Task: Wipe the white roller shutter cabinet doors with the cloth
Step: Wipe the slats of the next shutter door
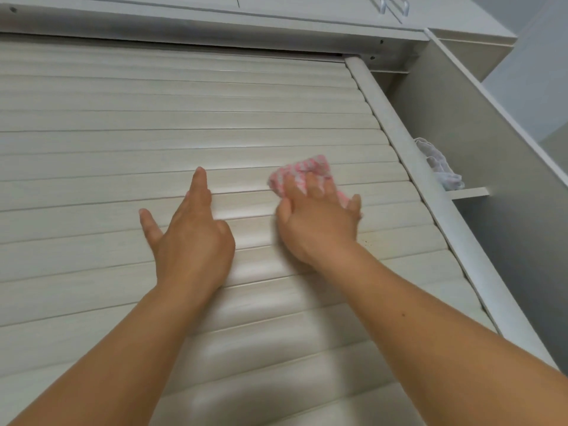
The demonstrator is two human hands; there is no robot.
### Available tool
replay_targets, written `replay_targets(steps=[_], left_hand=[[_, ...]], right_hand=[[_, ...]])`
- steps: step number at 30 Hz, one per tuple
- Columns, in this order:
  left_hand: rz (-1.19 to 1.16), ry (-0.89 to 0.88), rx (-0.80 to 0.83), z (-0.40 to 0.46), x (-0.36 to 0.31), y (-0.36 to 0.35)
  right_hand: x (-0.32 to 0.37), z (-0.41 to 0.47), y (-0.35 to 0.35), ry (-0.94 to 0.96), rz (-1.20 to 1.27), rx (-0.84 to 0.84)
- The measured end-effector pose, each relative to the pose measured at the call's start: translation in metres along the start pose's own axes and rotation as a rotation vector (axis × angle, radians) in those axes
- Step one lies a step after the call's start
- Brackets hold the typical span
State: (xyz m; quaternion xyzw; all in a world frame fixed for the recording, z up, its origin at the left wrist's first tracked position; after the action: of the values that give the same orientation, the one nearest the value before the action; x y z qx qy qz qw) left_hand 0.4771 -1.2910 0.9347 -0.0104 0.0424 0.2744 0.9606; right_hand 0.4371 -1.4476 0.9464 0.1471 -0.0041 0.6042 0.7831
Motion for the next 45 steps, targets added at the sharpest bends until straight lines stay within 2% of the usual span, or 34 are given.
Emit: replay_targets(steps=[4,7,13,21,25,29,32,35,40,45], left_hand=[[-0.018,-0.061,0.039,-0.007,-0.013,-0.006],[-0.009,-0.084,0.074,-0.011,-0.024,-0.017],[0.12,-0.049,0.075,-0.011,-0.036,-0.03],[0.16,-0.025,0.032,-0.015,-0.037,-0.029],[0.187,-0.009,0.016,-0.016,-0.038,-0.032],[0.196,0.0,0.011,-0.016,-0.04,-0.033],[0.207,-0.009,0.003,-0.017,-0.043,-0.033],[0.224,0.001,-0.006,-0.017,-0.047,-0.035],[0.226,-0.015,-0.021,-0.018,-0.047,-0.037],[0.222,-0.051,-0.041,-0.018,-0.045,-0.038]], right_hand=[[0.017,-0.011,0.003,0.219,0.052,0.024],[-0.005,-0.014,0.006,0.277,-0.017,0.009],[-0.062,-0.007,0.013,0.152,-0.1,-0.016],[-0.151,0.01,0.016,-0.077,-0.198,0.02],[-0.159,0.013,0.016,-0.092,-0.224,-0.006],[-0.163,-0.008,0.018,-0.017,-0.303,-0.171],[-0.179,-0.016,0.029,0.0,-0.216,-0.201],[-0.19,0.0,0.051,-0.06,-0.153,-0.347],[-0.196,0.026,0.035,-0.102,-0.3,-0.175],[-0.197,0.006,0.024,-0.116,-0.393,-0.255]])
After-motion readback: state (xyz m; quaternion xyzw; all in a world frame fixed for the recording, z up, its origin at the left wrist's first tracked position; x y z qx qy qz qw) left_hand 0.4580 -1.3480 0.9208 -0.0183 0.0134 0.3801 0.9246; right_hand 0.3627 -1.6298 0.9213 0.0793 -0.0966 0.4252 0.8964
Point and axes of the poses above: each hand's wrist, its own z-axis towards the middle knuckle, its own y-axis out of the back of the hand, x = y × z, the point moved 6 cm from there along z, towards the middle knuckle, and after that the axes turned 6 degrees about -z, right-handed, at the moved point
